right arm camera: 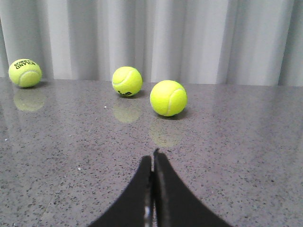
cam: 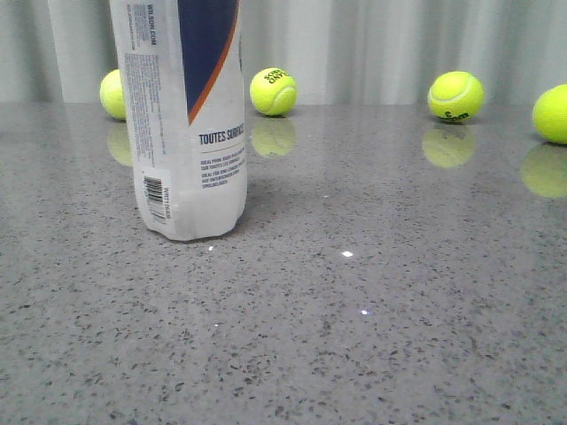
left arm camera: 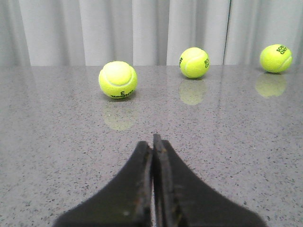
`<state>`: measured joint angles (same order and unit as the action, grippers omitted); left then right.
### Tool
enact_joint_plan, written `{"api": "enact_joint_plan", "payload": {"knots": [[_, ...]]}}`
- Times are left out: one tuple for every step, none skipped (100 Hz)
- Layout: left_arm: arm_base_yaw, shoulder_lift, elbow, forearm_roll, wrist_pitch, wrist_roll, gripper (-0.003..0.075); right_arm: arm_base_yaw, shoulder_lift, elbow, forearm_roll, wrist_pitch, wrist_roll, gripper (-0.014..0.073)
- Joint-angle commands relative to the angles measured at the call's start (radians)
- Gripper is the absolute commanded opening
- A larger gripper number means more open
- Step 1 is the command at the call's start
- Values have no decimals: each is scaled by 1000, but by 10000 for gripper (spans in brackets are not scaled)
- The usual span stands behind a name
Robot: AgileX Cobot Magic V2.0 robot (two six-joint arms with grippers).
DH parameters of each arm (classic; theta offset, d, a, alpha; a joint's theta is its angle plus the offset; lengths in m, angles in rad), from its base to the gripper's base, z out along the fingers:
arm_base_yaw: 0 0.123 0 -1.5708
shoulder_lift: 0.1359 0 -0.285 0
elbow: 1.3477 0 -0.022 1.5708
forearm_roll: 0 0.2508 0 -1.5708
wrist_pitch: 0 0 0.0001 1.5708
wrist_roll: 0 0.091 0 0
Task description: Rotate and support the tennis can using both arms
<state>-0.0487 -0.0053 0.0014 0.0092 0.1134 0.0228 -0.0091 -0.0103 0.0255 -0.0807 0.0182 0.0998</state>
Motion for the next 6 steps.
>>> {"api": "enact_joint_plan", "payload": {"knots": [[-8, -35, 43, -9, -75, 0, -18, -7, -17, 4, -6, -72, -4, -69], [-8, -35, 43, -9, -75, 0, -18, -7, -17, 4, -6, -72, -4, -69], [-8, -35, 43, -9, -75, 0, -18, -7, -17, 4, -6, -72, -4, -69], [-8, -35, 43, -9, -75, 0, -18, -7, -17, 4, -6, -72, -4, -69], [-8, -35, 43, -9, -75, 0, -18, -7, -17, 4, -6, -72, -4, -69], [-8, -35, 43, -9, -75, 0, -18, -7, -17, 4, -6, -72, -4, -69]]}}
